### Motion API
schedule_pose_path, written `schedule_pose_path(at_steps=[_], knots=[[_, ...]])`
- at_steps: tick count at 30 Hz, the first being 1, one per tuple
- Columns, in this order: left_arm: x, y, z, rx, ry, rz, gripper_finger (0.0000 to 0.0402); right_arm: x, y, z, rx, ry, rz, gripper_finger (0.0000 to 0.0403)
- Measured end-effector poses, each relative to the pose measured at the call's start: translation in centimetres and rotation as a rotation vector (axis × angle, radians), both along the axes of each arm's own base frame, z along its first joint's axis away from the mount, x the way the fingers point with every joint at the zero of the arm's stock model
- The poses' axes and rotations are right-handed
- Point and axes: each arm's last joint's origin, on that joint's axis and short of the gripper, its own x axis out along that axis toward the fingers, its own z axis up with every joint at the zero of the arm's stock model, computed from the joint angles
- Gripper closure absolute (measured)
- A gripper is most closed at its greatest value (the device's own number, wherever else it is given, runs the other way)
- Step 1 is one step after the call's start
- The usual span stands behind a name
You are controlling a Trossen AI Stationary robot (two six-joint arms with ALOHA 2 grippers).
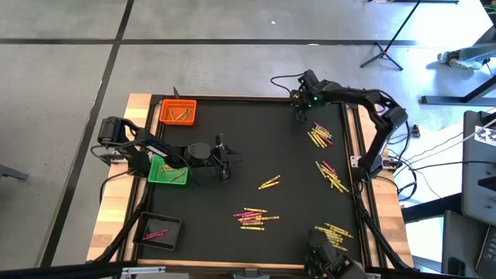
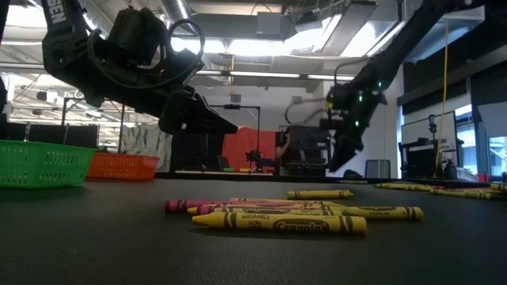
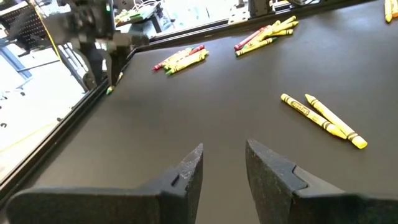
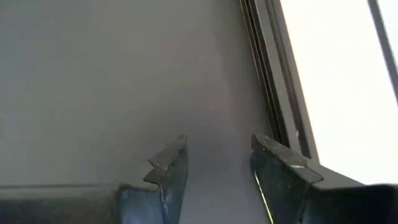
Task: Sort crayons
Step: Put the green crayon into the orange bin
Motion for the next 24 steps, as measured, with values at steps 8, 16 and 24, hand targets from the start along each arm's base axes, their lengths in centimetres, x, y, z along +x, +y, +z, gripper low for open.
schedule_pose_path(at_steps=[8,16,24], knots=[[0.0,0.0,0.0,-0.001,0.000,0.000,0.0297,-0.9,0.6,2.1,-0.106,0.115,-0.063,0.0224],[0.0,0.0,0.0,-0.001,0.000,0.000,0.0297,-2.3,-1.8,-0.7,-0.064,0.127,-0.091,0.0223],[0.0,0.0,0.0,0.000,0.000,0.000,0.0297,-2.1,-2.1,-2.8,-0.005,0.136,-0.041,0.0223]])
